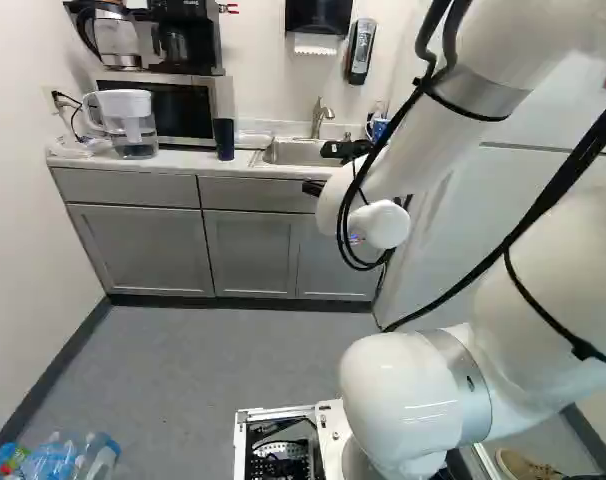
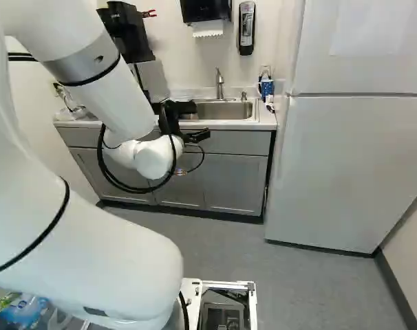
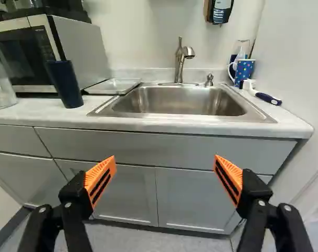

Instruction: Rinse the cup and place it in the tray

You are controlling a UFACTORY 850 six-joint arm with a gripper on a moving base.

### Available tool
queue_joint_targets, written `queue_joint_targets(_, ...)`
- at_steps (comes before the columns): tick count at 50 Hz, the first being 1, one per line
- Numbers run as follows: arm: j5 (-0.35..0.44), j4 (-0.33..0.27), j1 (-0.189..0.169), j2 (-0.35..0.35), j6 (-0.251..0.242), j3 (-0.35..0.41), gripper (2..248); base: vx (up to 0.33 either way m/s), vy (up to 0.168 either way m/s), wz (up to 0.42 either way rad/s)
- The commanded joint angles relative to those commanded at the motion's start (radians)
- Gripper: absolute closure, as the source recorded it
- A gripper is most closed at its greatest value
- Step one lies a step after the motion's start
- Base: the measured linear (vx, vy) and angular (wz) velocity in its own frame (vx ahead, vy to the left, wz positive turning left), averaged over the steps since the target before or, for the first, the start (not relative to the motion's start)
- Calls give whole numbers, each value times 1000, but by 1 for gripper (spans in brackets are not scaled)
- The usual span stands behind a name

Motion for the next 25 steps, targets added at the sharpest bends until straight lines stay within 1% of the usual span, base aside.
queue_joint_targets(14,-2,0,0,-18,0,-49,3,0,0,0)
queue_joint_targets(25,-18,0,0,-31,0,-88,3,0,0,0)
